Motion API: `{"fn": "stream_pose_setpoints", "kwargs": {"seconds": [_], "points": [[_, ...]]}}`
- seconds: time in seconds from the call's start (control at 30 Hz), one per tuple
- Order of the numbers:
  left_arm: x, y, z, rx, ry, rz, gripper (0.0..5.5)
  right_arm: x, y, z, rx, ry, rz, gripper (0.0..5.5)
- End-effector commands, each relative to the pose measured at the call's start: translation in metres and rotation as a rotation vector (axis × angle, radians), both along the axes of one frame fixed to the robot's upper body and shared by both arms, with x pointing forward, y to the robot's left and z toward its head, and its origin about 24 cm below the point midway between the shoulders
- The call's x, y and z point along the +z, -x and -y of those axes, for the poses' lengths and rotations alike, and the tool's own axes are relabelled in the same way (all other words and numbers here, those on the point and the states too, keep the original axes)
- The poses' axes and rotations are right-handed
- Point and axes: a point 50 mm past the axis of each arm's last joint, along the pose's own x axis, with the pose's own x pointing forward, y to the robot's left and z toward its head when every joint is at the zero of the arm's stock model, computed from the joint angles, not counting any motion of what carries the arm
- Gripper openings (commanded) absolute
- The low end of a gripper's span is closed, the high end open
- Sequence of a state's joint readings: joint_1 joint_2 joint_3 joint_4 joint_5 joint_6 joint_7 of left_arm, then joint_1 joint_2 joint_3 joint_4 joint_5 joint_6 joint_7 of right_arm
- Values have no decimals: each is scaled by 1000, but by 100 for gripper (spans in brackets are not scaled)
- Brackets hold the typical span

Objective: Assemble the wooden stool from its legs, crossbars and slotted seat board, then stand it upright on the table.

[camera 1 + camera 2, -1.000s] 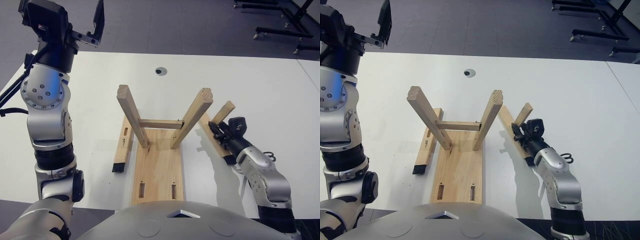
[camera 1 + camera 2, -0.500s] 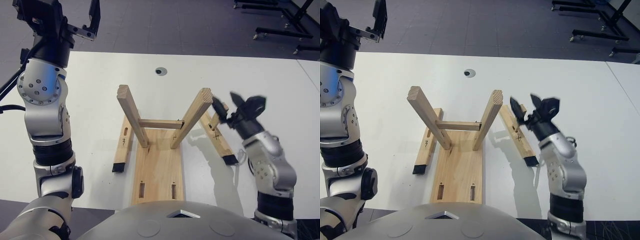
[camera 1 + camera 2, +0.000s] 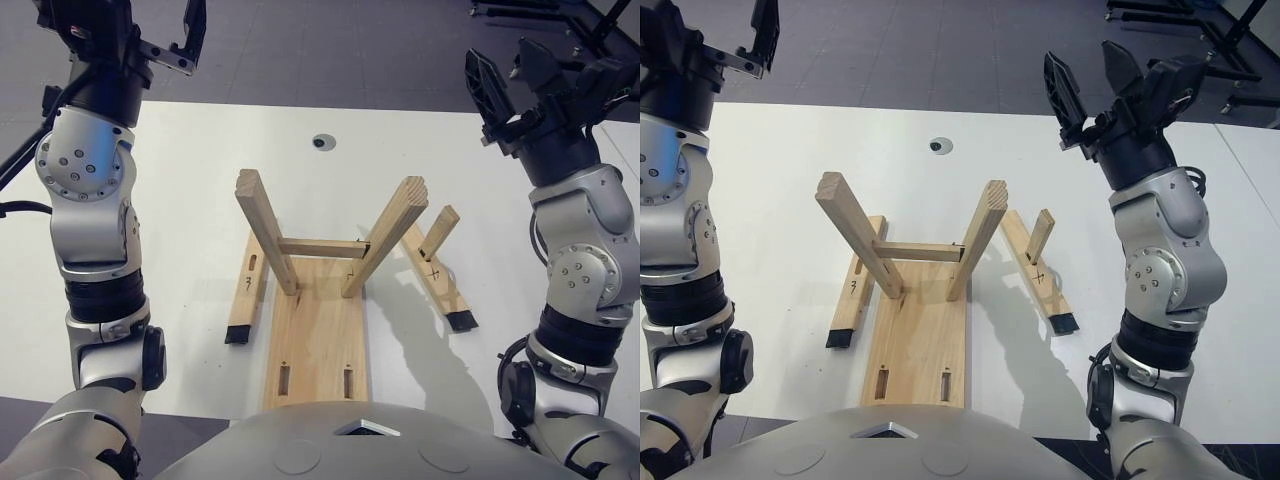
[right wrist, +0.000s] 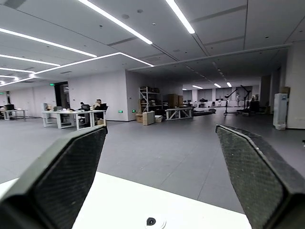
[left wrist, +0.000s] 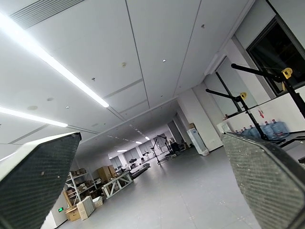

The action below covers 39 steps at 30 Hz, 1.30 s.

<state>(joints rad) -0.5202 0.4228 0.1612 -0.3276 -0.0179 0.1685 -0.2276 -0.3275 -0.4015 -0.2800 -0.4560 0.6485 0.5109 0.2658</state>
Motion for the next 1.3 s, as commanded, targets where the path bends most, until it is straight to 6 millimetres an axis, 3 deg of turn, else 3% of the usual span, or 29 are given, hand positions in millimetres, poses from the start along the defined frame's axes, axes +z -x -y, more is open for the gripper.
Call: {"fn": "stream_pose_setpoints", "kwargs": {"seconds": [0.03,0.27,0.5,0.57,0.63,0.77,0.83,1.0,1.13,1.3], "points": [[-2,2,0,11,-16,-4,538,-20,7,-12,-18,52,-95,419],[-6,5,0,26,-19,-14,538,-34,9,-16,-62,87,-188,419],[-10,9,-1,45,-17,-19,538,-17,7,-18,-53,71,-136,419],[-10,10,-2,45,-18,-23,538,-20,8,-21,-46,71,-150,419],[-10,9,0,37,-19,-29,538,-45,10,-24,-36,91,-248,419],[-10,8,4,17,-19,-38,538,-125,21,-21,-70,159,-566,419],[-11,7,5,11,-22,-43,538,-137,17,-20,-94,123,-599,419],[-15,8,4,23,-14,-48,538,-103,-1,-25,-81,26,-466,419],[-17,9,6,22,-8,-55,538,-83,-2,-28,-57,-10,-411,419],[-17,12,1,45,-2,-53,538,-41,-6,-18,-71,-82,-252,419]]}}
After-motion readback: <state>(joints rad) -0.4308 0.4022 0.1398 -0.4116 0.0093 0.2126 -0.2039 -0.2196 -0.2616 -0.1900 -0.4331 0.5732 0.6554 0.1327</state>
